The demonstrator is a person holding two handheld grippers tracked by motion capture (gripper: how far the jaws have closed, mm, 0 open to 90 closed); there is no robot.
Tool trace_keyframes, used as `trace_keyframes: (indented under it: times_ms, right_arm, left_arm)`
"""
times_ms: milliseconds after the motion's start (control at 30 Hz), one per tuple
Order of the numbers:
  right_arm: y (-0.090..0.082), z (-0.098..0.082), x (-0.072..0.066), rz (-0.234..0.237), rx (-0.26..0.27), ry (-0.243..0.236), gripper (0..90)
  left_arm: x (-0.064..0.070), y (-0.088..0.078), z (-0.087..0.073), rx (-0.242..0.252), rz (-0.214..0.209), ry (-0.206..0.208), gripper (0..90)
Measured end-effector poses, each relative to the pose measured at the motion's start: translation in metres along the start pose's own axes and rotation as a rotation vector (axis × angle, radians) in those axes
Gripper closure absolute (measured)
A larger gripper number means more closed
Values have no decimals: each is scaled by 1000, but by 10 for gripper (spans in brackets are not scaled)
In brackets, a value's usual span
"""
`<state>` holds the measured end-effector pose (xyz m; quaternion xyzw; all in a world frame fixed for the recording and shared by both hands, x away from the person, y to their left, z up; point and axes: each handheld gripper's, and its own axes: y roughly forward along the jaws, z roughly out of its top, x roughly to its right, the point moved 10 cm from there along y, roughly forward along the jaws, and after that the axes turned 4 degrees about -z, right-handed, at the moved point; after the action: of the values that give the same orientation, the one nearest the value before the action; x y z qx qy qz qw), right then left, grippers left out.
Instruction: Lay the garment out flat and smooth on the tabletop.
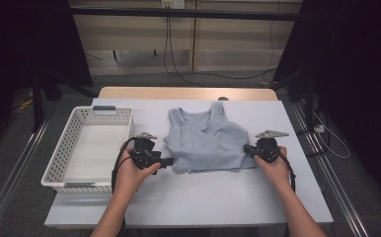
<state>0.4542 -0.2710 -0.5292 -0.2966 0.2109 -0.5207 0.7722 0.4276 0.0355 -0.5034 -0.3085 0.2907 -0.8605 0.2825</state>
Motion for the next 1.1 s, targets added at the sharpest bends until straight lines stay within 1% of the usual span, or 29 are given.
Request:
trace_keyframes:
  times_ms: [67, 100, 233, 333, 400, 433, 467, 500, 533, 567, 600, 633, 767, 800, 900, 933, 1000, 1067, 1100]
  right_arm:
    - [0, 0, 0, 1, 1, 0, 888]
    - [0, 0, 0, 1, 3, 0, 887]
    - [0, -1, 0, 2, 5, 6, 882]
    - [0, -1, 0, 5, 5, 13, 880]
    - [0, -1, 0, 5, 5, 12, 878]
    - [0, -1, 0, 4, 6, 11, 878]
    - [0, -1, 0, 2, 6, 4, 878]
    - [0, -2, -1, 0, 5, 3, 878]
    - [0, -2, -1, -1, 4, -1, 877]
    - [0, -2, -1, -2, 4, -1, 877]
    - [0, -2, -1, -3, 4, -2, 877]
    - [1, -2, -1, -3, 5, -1, 876]
    - [1, -2, -1, -1, 8, 0, 875]
    - [1, -2, -1, 0, 9, 2, 874]
    - [1, -2, -1, 4, 15, 12, 873]
    - [1, -3, -1, 4, 17, 14, 872]
    - [1, -3, -1, 4, 18, 15, 871]
    - [1, -3, -1, 2, 18, 15, 871]
    - [1, -3, -1, 1, 18, 14, 871]
  left_arm:
    - [1, 2, -3, -5, -11, -6, 306]
    - [2, 3, -4, -2, -8, 0, 290]
    - [3, 7, -7, -7, 13, 45, 216]
    - [5, 12, -8, -16, 49, 120, 159]
    - [7, 16, -9, -24, 64, 171, 115]
    - [5, 17, -10, -31, 80, 201, 94]
    - [5, 18, -11, -35, 86, 214, 89]
    - [5, 19, -12, -41, 84, 216, 91]
    - [5, 21, -13, -41, 79, 208, 95]
    - [5, 22, -12, -28, 90, 207, 101]
    - [3, 23, -15, -44, 93, 217, 117]
    - [2, 24, -15, -41, 102, 222, 149]
    - [-1, 28, -17, -47, 121, 262, 201]
    - [-1, 29, -17, -37, 122, 273, 213]
    - [-1, 29, -17, -28, 137, 296, 250]
    - [0, 29, -17, -30, 132, 295, 268]
    - [1, 29, -17, -23, 137, 293, 306]
    - [4, 29, -17, -32, 119, 301, 369]
    - [6, 30, -17, -26, 114, 306, 413]
